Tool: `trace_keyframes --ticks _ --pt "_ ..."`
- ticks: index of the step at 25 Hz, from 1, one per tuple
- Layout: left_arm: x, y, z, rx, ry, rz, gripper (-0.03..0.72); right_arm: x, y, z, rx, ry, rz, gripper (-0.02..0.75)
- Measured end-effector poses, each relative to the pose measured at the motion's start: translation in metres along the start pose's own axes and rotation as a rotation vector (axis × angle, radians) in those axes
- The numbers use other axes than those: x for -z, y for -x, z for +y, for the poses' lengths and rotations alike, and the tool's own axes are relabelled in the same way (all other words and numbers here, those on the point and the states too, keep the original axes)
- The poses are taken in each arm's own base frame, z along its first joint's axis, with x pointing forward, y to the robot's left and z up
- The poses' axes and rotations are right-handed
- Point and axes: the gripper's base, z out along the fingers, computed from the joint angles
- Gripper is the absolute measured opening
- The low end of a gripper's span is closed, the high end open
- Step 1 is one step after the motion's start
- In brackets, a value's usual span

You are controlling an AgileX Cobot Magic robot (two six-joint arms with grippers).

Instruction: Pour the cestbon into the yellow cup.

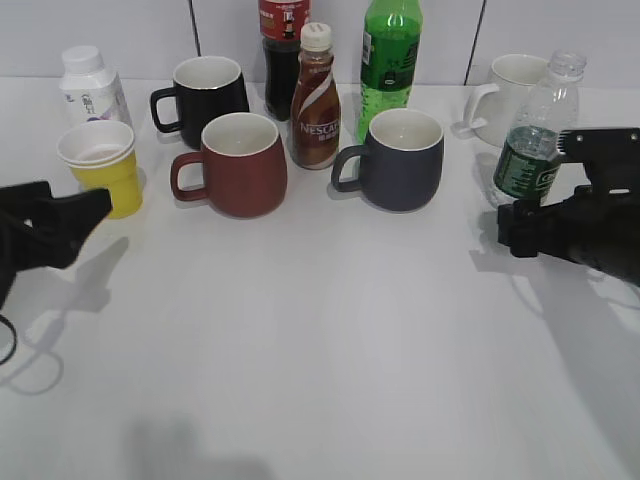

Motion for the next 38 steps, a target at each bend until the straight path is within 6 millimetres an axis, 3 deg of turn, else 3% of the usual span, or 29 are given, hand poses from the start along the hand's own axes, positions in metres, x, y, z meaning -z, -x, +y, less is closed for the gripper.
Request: trace_keyframes --ticks 5,13,18,22,30,38 --pt "0.017 0.022 -0.004 0.016 0.018 -0.015 0.566 0.019 0.011 0.002 -0.013 0.028 0.075 0.588" --pt "0.041 0.062 -0.005 0.029 0.166 0.174 0.552 0.051 0.023 0.006 -0.023 0.09 0.283 0.588" --pt "0.071 0.08 -0.022 0.055 0.222 0.3 0.552 0.067 0.028 0.01 -0.011 0.13 0.452 0.588" --pt "0.103 0.082 -0.033 0.103 0.258 0.474 0.552 0.085 0.037 0.011 0.009 0.159 0.54 0.588" --pt "0.173 0.086 -0.041 0.17 0.242 0.662 0.551 0.15 0.052 -0.003 0.054 0.082 0.606 0.588" --pt "0.212 0.071 -0.042 0.026 0.113 0.629 0.551 0.233 0.054 -0.02 0.035 0.011 0.505 0.588"
